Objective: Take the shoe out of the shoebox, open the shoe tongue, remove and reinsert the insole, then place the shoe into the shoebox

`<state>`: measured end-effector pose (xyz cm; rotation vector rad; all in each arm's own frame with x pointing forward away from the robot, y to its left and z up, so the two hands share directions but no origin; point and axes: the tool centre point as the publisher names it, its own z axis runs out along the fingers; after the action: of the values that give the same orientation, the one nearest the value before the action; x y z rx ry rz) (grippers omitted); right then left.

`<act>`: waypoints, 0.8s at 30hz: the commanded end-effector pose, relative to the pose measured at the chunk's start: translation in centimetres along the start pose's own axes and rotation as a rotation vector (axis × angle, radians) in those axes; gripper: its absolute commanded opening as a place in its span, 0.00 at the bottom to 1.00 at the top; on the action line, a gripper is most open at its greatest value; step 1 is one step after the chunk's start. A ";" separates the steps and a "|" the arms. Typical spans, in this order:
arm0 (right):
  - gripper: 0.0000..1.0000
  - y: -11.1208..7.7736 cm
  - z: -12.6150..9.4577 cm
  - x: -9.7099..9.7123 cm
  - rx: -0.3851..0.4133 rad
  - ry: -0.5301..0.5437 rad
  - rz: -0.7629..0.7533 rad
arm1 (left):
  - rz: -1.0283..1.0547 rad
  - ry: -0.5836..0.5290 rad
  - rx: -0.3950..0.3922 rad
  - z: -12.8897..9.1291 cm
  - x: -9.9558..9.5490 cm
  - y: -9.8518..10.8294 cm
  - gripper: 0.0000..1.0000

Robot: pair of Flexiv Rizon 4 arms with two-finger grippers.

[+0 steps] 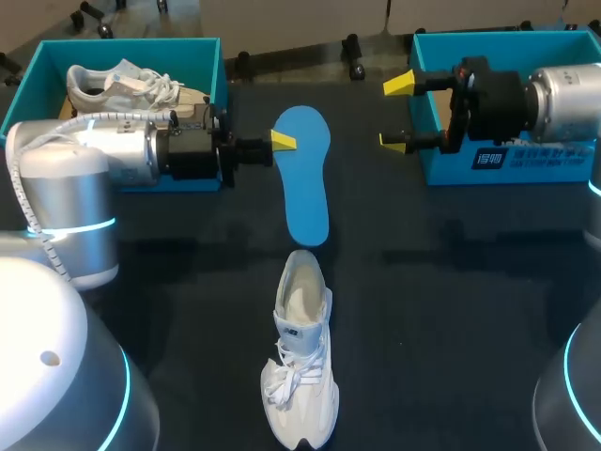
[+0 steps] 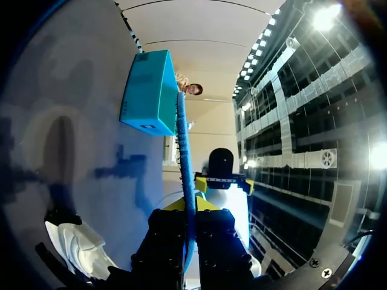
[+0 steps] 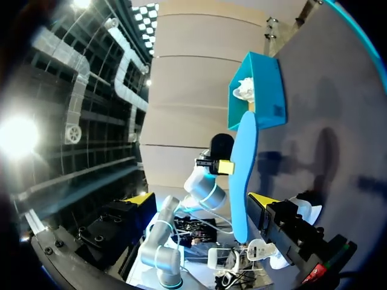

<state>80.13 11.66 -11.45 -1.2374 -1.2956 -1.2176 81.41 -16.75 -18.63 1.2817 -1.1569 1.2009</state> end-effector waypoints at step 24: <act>1.00 1.8 2.9 6.5 0.019 -0.592 0.140 | 0.000 0.000 0.001 0.0 0.0 0.0 0.00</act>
<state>82.12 15.05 -5.99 -1.5844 -1.4829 -0.8880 81.39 -16.67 -18.61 1.2829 -1.1579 1.1998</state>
